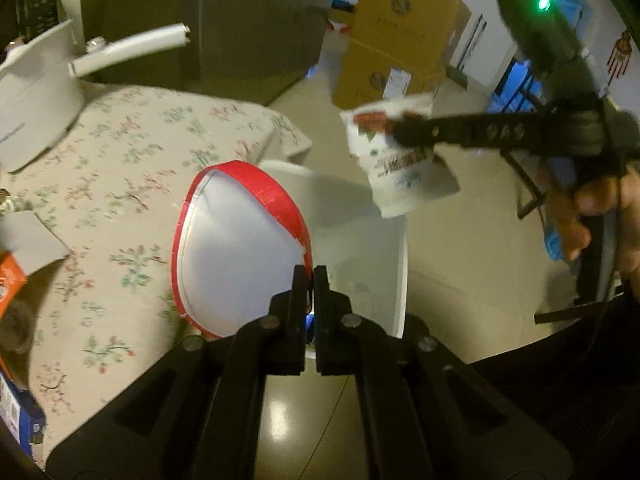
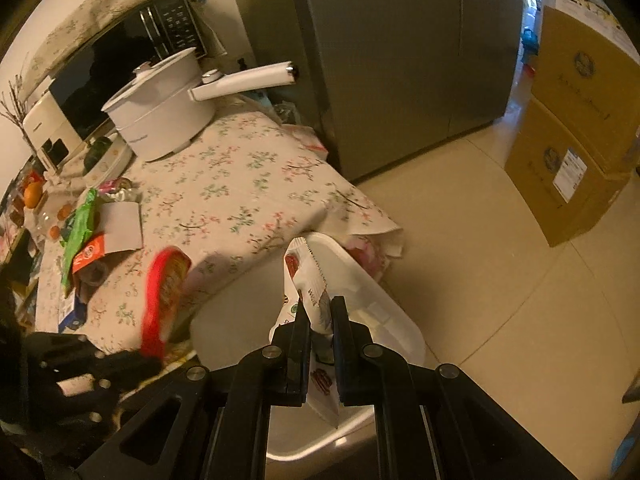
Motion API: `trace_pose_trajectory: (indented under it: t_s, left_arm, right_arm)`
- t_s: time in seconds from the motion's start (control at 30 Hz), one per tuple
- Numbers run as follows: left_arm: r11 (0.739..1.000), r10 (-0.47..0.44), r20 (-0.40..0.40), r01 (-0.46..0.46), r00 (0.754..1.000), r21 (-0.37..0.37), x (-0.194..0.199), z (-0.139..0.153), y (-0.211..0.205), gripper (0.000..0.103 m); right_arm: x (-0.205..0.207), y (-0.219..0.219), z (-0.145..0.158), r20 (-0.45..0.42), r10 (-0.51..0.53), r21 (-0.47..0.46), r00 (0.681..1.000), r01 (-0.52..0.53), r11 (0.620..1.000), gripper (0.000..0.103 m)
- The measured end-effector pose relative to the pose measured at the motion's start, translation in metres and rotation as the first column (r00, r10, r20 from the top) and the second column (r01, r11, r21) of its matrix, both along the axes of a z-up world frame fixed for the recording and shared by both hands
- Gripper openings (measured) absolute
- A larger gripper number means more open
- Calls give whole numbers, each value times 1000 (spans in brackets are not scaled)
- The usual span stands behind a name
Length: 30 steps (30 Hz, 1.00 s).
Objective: Collect trash
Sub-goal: 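Drop the red-rimmed lid into the white bin with the left tool while the right tool drops the packet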
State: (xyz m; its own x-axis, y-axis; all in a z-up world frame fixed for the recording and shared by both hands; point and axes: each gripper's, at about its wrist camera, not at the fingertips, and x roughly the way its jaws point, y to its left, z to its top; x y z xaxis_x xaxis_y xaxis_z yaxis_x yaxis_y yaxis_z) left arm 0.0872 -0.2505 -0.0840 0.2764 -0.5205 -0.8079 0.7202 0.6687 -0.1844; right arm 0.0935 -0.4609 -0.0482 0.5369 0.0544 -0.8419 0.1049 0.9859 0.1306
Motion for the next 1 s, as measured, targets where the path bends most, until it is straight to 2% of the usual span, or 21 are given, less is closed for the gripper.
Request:
trace_pose_trajectory:
  t_s: [0.1,0.2,0.43,0.47,0.53,0.6,0.63,0.77,1.0]
  left_arm:
    - [1000,-14,-22,14,1000,20,0,-13,-12,4]
    - [999,-32,-12,33,999,39,-3,-20,-21,5]
    - [997,-72,-21,73,997,34,1,-32,-27,6]
    - [997,-72,-13,73,997,38,0,-33,-28,8]
    - [997,-70,-15,70,997,41,0,-34,-28,21]
    - [998,-61,-14,62,998,27,1,-32,-26,41]
    - [998,-63,-10,63,998,19,1,-30,-25,43]
    - [998,-65,-2,65,998,11,0,-23,-23,46]
    - [999,-14,3,14,1000,49,6,-19,-4,48]
  right_arm:
    - [0,-4,-3,-11,-5,-12,1000,5,1000,10]
    - [-1,-7,-6,-21,-14,-12,1000,14,1000,10]
    - [-2,-11,-13,-44,-23,-22,999,22,1000,10]
    - [-2,-11,-14,-46,-25,-27,999,23,999,10]
    - [-2,-12,-15,-48,-29,-33,998,28,999,10]
    - [-2,-13,-15,-50,-33,-33,998,32,999,10]
    - [-2,-13,-15,-50,-34,-33,998,33,999,10]
    - [-2,-11,-16,-53,-32,-36,998,30,999,10]
    - [0,-5,-17,-66,-15,-49,998,11,999,10]
